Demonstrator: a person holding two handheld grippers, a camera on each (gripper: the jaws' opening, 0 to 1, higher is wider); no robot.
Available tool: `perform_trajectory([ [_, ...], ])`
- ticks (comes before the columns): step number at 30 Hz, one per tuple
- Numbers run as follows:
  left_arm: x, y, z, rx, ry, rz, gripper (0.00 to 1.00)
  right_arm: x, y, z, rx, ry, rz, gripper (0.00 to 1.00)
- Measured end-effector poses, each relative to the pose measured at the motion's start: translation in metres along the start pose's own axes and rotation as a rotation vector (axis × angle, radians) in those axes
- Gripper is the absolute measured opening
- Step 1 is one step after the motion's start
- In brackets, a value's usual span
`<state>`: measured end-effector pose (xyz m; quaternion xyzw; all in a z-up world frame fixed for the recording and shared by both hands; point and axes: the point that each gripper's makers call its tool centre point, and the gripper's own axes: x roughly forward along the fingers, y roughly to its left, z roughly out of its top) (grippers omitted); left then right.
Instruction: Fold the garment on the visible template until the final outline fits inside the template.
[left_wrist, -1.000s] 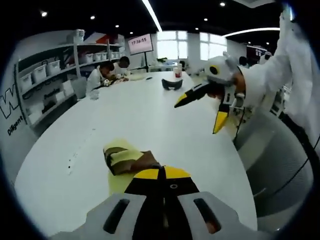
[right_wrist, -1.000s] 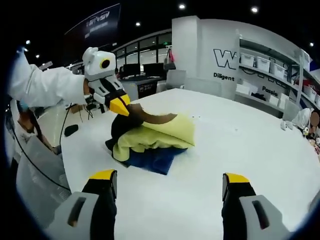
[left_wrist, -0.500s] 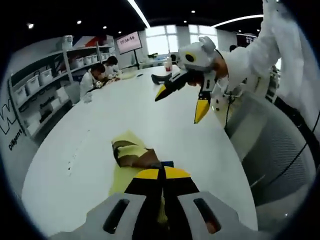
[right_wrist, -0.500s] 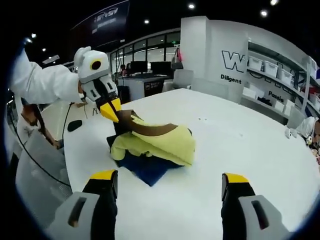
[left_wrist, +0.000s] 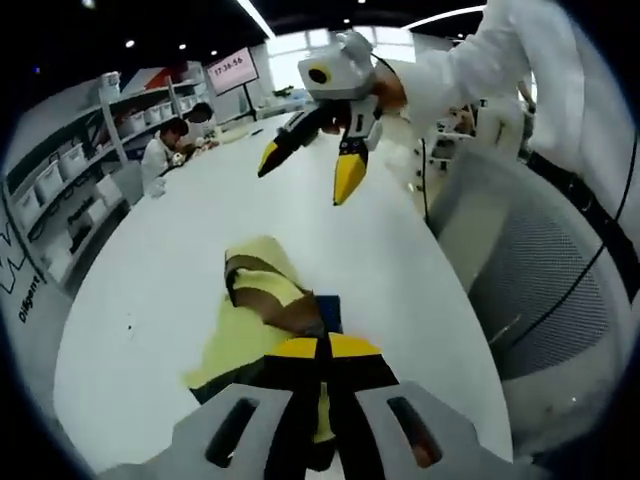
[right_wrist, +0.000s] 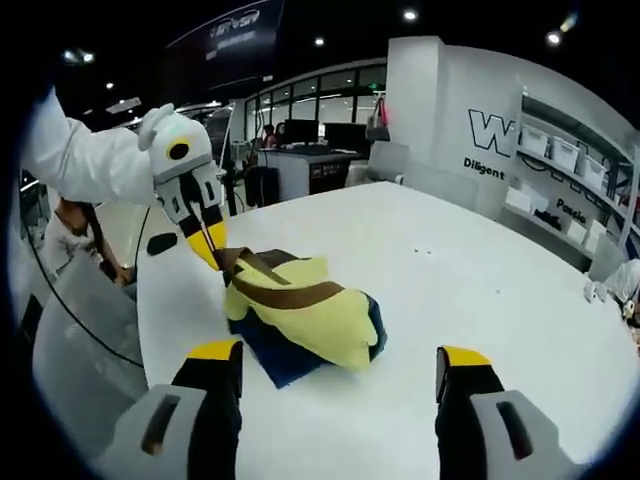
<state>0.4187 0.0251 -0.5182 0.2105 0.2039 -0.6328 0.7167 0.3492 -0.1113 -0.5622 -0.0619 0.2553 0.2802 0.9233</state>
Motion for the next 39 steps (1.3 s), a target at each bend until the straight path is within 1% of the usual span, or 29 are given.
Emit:
perform_trajectory([
  [6, 0.0, -0.004, -0.002, 0.012, 0.002, -0.001, 0.0, 0.001, 0.001, 0.001, -0.005, 0.002, 0.005, 0.73],
  [12, 0.0, -0.007, -0.006, -0.005, -0.012, 0.003, 0.0, 0.003, 0.003, 0.003, -0.016, 0.005, 0.013, 0.72],
  [18, 0.0, -0.014, -0.009, -0.012, -0.017, 0.008, 0.0, 0.005, 0.005, 0.007, -0.03, 0.006, 0.024, 0.67],
  [24, -0.002, -0.021, -0.009, -0.004, -0.019, 0.008, 0.0, 0.005, 0.008, 0.013, -0.05, 0.006, 0.032, 0.64],
  [26, -0.004, -0.022, -0.013, 0.013, -0.012, 0.005, 0.0, 0.005, 0.01, 0.016, -0.061, 0.005, 0.036, 0.64],
  [29, -0.005, -0.026, -0.014, 0.022, -0.007, 0.003, 0.0, 0.006, 0.011, 0.018, -0.071, 0.006, 0.041, 0.61],
  [32, -0.01, -0.04, -0.015, 0.061, 0.005, -0.008, 0.0, 0.008, 0.015, 0.018, -0.086, 0.011, 0.053, 0.59],
  [35, -0.012, -0.044, -0.018, 0.077, 0.013, -0.01, 0.0, 0.009, 0.016, 0.018, -0.095, 0.016, 0.058, 0.58],
  [37, -0.016, -0.05, -0.024, 0.098, 0.022, -0.013, 0.0, 0.011, 0.019, 0.02, -0.107, 0.02, 0.072, 0.56],
  [39, -0.017, -0.055, -0.031, 0.121, 0.046, -0.017, 0.0, 0.013, 0.019, 0.024, -0.123, 0.019, 0.082, 0.55],
])
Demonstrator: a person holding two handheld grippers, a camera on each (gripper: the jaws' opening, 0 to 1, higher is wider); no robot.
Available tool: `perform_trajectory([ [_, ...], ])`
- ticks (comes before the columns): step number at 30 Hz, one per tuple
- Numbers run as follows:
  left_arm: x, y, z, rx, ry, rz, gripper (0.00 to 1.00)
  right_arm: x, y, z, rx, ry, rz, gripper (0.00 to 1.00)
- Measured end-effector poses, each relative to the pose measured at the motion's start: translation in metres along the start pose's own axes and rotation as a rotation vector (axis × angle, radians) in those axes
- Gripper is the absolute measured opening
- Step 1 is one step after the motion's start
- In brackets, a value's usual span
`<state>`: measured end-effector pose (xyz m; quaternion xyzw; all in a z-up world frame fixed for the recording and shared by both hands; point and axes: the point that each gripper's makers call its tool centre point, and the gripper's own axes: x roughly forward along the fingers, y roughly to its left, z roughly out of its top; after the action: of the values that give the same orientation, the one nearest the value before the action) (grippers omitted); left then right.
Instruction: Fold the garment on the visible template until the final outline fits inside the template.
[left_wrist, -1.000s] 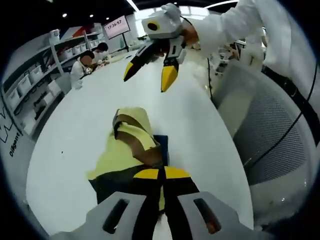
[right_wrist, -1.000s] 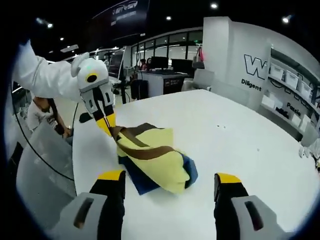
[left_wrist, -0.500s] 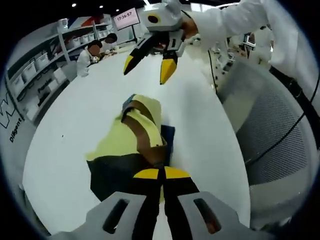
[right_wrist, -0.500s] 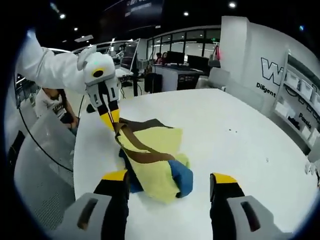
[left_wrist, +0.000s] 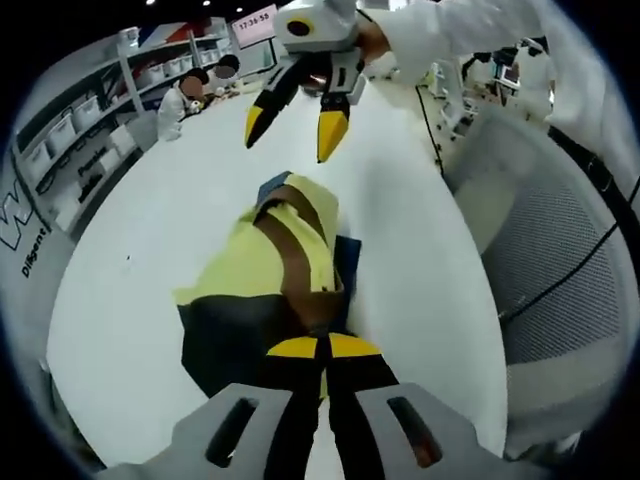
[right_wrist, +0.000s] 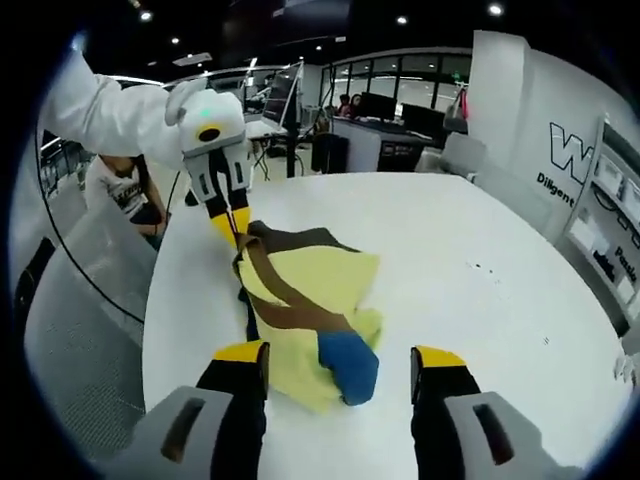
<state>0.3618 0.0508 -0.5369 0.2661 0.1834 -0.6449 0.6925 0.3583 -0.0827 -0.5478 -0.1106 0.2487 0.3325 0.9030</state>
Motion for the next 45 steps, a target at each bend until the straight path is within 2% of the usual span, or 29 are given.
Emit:
perform_trajectory([
  [8, -0.006, -0.02, -0.016, 0.047, 0.047, -0.035, 0.0, 0.009, 0.003, 0.013, -0.058, 0.002, 0.057, 0.47],
  [11, -0.007, -0.024, -0.025, 0.066, 0.08, -0.044, 0.0, 0.011, 0.005, 0.015, -0.063, 0.002, 0.068, 0.4],
  [15, -0.007, -0.028, -0.036, 0.071, 0.118, -0.047, 0.0, 0.017, 0.008, 0.015, -0.075, 0.009, 0.086, 0.38],
  [21, -0.013, -0.035, -0.057, 0.042, 0.165, -0.036, 0.0, 0.031, 0.021, 0.017, -0.125, 0.032, 0.158, 0.35],
  [26, -0.02, -0.027, -0.069, -0.027, 0.164, -0.004, 0.0, 0.045, 0.026, 0.018, -0.18, 0.058, 0.223, 0.34],
  [29, -0.019, -0.028, -0.083, -0.036, 0.219, 0.0, 0.0, 0.052, 0.019, 0.021, -0.22, 0.079, 0.246, 0.33],
  [33, -0.019, -0.024, -0.088, -0.048, 0.237, 0.009, 0.0, 0.06, 0.02, 0.02, -0.269, 0.102, 0.284, 0.35],
  [35, -0.019, -0.023, -0.092, -0.049, 0.251, 0.011, 0.0, 0.069, 0.024, 0.017, -0.299, 0.125, 0.325, 0.35],
  [37, -0.02, -0.019, -0.096, -0.051, 0.268, 0.025, 0.0, 0.077, 0.029, 0.021, -0.323, 0.153, 0.425, 0.35],
  [39, -0.02, -0.02, -0.1, -0.041, 0.282, 0.02, 0.0, 0.08, 0.028, 0.022, -0.326, 0.165, 0.453, 0.34],
  [43, -0.02, -0.021, -0.099, -0.023, 0.283, 0.018, 0.0, 0.086, 0.027, 0.011, -0.352, 0.246, 0.545, 0.32],
  [45, -0.021, -0.022, -0.099, -0.021, 0.286, 0.018, 0.0, 0.088, 0.024, 0.01, -0.377, 0.257, 0.546, 0.3],
])
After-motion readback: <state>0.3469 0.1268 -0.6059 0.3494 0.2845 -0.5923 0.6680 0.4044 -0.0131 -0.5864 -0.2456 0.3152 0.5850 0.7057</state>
